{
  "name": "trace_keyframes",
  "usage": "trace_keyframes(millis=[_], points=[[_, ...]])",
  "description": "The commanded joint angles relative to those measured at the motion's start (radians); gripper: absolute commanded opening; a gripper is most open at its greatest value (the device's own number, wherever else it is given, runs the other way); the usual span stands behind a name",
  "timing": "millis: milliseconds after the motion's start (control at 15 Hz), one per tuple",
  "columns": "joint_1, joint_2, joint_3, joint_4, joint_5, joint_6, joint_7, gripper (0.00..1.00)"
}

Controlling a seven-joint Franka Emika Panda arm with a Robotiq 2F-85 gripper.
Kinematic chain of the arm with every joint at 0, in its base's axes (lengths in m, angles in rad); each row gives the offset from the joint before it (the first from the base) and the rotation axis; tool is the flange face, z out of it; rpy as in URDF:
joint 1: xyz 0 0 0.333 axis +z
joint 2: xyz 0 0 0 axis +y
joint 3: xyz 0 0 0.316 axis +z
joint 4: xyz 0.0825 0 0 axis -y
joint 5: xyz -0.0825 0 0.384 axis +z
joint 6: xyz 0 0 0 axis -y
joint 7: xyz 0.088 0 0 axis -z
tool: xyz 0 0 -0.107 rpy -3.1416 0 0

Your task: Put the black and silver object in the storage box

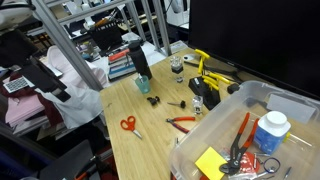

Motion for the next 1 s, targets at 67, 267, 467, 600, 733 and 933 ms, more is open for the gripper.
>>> trace_keyframes(millis=[67, 267, 467, 600, 733, 933], points=[[0.006, 0.002, -0.006, 0.002, -0.005, -0.002, 0.004, 1.0], [0.002, 0.009, -0.005, 0.003, -0.003, 0.004, 0.011, 1.0], [-0.014, 0.049, -0.008, 0.002, 0.006, 0.048, 0.031, 1.0], [-0.029, 0.101, -0.013, 0.009, 0.016, 0.082, 0.058, 1.0], [-0.049, 0.174, -0.014, 0.021, 0.016, 0.122, 0.098, 1.0], [-0.038, 0.17, -0.018, 0.007, -0.005, 0.122, 0.099, 1.0]])
